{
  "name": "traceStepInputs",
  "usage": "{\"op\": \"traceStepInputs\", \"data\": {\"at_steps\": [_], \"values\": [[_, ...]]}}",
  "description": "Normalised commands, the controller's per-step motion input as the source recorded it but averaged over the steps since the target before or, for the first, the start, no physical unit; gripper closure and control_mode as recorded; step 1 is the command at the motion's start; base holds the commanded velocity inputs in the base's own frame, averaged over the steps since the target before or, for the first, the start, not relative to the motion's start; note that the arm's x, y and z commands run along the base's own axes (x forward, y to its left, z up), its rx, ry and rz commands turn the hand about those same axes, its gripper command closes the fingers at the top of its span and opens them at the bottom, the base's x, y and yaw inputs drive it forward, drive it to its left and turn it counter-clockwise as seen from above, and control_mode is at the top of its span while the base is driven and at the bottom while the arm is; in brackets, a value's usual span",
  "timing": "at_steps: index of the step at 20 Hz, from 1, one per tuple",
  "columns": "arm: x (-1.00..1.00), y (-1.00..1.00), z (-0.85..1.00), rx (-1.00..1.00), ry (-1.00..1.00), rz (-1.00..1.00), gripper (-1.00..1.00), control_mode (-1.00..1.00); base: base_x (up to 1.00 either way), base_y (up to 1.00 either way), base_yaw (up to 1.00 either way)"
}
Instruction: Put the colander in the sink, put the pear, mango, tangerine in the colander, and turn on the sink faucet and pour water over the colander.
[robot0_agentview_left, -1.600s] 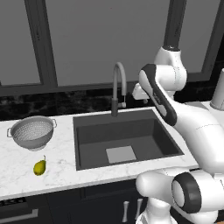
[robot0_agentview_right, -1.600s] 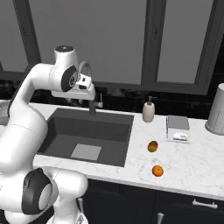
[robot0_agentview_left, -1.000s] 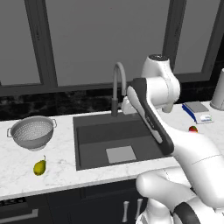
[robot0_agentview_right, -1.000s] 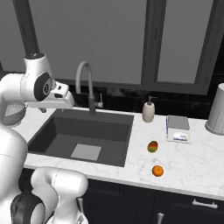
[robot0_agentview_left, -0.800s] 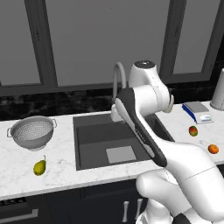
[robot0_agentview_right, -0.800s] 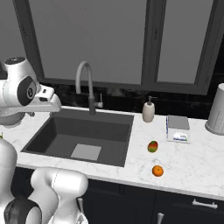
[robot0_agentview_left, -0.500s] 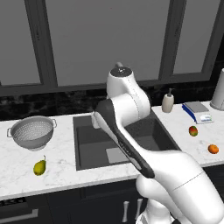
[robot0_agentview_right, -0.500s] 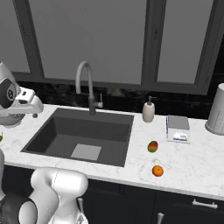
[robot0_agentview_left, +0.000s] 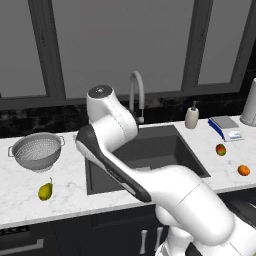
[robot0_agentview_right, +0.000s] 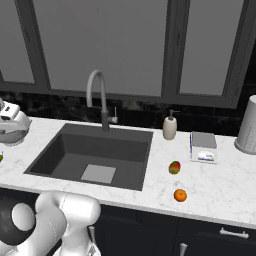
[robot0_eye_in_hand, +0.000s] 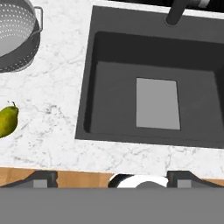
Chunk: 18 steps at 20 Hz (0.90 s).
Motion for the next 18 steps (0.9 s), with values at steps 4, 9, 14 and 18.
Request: {"op": "traceStepInputs", "data": {"at_steps": [4,9,14,18], "values": [[0.36,0.63,-0.19,0.02,-0.07,-0.08,-1.00,-1.00,0.00,0.00,0.00],[0.46,0.54,-0.12,0.12,-0.04,-0.11,-1.00,-1.00,0.00,0.00,0.00],[0.61,0.44,-0.22,0.15,0.00,-0.12,-1.00,-1.00,0.00,0.00,0.00],[0.49,0.30,-0.33,0.11,0.01,-0.10,-1.00,-1.00,0.00,0.00,0.00]]}}
